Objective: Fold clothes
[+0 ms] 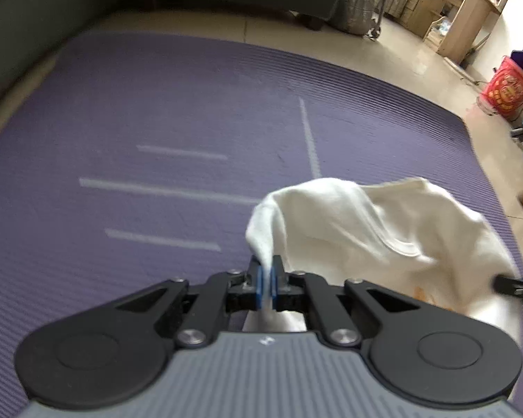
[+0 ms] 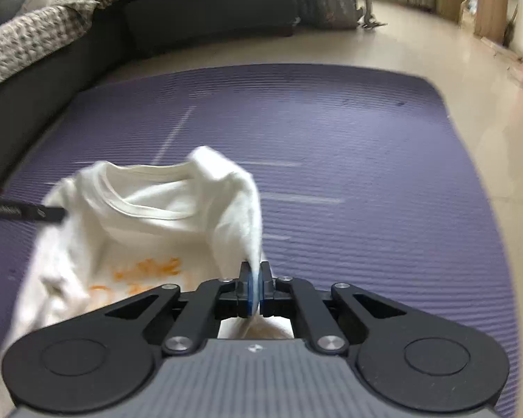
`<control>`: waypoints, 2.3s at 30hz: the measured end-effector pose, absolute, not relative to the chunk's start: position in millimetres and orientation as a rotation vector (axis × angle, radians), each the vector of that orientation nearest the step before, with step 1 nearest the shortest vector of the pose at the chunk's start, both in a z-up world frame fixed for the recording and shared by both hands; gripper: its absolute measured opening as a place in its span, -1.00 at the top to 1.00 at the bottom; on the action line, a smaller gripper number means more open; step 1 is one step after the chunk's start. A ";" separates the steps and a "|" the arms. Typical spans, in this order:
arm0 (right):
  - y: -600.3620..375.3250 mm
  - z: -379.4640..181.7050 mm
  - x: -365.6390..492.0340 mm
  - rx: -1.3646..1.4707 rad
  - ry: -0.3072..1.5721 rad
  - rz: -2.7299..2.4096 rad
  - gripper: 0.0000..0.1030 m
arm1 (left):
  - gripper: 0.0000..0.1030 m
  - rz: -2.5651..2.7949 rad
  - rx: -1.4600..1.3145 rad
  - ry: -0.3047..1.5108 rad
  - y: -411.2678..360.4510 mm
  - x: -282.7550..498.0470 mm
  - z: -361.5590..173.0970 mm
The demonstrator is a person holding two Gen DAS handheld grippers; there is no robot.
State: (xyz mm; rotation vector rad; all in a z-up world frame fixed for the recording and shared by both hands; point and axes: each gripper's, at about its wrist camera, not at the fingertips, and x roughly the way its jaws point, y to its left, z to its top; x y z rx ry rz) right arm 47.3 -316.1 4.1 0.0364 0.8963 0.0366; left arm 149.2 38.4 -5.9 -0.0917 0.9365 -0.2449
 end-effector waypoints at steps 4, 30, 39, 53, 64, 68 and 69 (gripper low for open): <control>-338.6 10.7 56.9 0.040 0.896 -0.011 0.97 | 0.93 -0.215 -0.013 0.919 31.3 176.0 -0.5; -365.7 -5.4 103.1 0.037 0.968 -0.109 0.11 | -0.58 -0.268 0.129 0.980 -9.3 218.5 -7.0; -300.6 6.8 29.5 0.139 1.082 -0.022 0.10 | -0.70 -0.327 0.106 0.995 3.9 125.3 10.6; -278.7 10.5 -21.4 0.198 1.057 0.089 0.02 | -0.79 -0.305 0.082 1.114 -29.5 32.9 109.7; -296.9 -1.8 -41.5 0.274 1.087 0.119 0.00 | -0.93 -0.251 0.272 1.215 -97.7 -10.4 158.3; -294.4 -5.3 -40.9 0.258 1.093 0.119 -0.02 | -0.94 -0.278 0.326 1.167 -109.7 -16.3 160.9; -293.4 -6.3 -40.1 0.254 1.099 0.114 -0.03 | -0.95 -0.284 0.329 1.156 -111.5 -17.8 160.9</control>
